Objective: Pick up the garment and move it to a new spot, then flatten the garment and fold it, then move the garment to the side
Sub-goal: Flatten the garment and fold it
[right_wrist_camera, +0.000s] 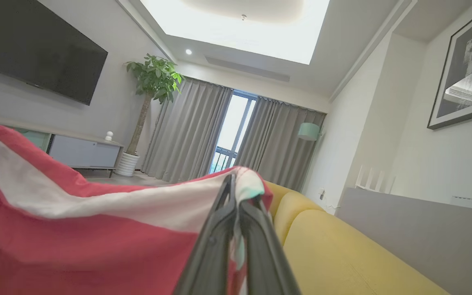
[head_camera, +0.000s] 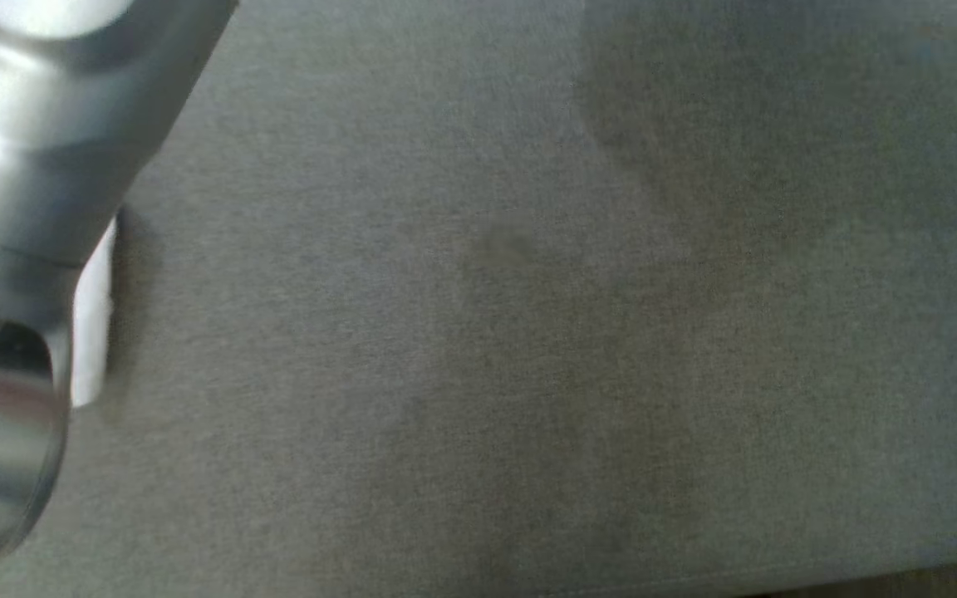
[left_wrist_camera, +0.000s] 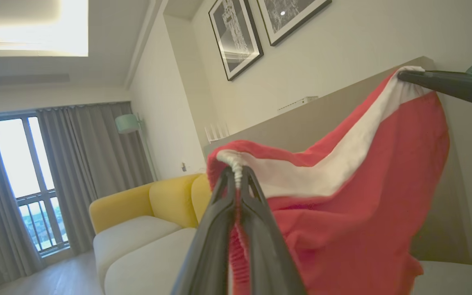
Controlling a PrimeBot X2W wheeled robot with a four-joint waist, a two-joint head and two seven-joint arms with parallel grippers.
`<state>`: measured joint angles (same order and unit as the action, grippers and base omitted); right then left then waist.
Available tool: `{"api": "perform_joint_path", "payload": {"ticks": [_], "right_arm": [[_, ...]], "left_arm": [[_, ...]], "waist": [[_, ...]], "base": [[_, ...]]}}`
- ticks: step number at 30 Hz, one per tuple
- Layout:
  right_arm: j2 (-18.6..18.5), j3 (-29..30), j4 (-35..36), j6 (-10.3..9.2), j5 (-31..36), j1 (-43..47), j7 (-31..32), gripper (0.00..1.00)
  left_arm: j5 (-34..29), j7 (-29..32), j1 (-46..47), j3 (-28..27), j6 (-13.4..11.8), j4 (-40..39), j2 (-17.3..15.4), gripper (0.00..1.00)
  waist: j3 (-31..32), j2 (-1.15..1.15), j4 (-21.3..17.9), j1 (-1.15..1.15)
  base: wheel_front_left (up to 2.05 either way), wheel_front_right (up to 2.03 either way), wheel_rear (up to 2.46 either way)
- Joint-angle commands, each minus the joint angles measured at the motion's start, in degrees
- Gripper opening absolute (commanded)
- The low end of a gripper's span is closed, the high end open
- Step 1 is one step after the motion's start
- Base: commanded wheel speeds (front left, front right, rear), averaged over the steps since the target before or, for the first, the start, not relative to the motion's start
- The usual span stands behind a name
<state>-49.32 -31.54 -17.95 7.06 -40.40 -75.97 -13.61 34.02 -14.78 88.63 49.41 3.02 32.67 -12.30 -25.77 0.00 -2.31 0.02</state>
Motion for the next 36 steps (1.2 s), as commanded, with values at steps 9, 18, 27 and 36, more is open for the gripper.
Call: {"api": "perform_joint_path", "payload": {"ticks": [9,18,27,36], "right_arm": [[-0.4,0.3,1.0,0.43,-1.8,12.4,-0.8,0.00],[1.1,9.3,4.2,0.43,-5.7,43.3,-1.4,0.00],[2.2,13.6,10.9,0.43,-7.6,64.8,-1.3,0.00],[5.1,25.5,22.6,0.43,-5.7,88.2,3.9,0.00]], "left_arm": [[-3.1,-0.2,-13.7,-7.1,3.2,-3.1,-0.8,0.00],[-0.7,-0.2,-42.7,-10.2,4.4,-14.7,-3.3,0.00],[-0.6,-0.2,-62.2,-8.1,4.5,-20.8,-6.6,0.00],[-2.3,0.2,-79.2,-6.0,2.8,-25.3,-9.3,0.00]], "waist": [[-3.1,0.00,-1.6,-0.02],[2.6,0.00,0.7,-0.02],[11.2,0.00,0.7,-0.02],[18.7,0.00,2.4,-0.02]], "base": [[0.00,0.00,0.00],[0.00,0.00,0.00],[0.00,0.00,0.00],[0.00,0.00,0.00]]}}
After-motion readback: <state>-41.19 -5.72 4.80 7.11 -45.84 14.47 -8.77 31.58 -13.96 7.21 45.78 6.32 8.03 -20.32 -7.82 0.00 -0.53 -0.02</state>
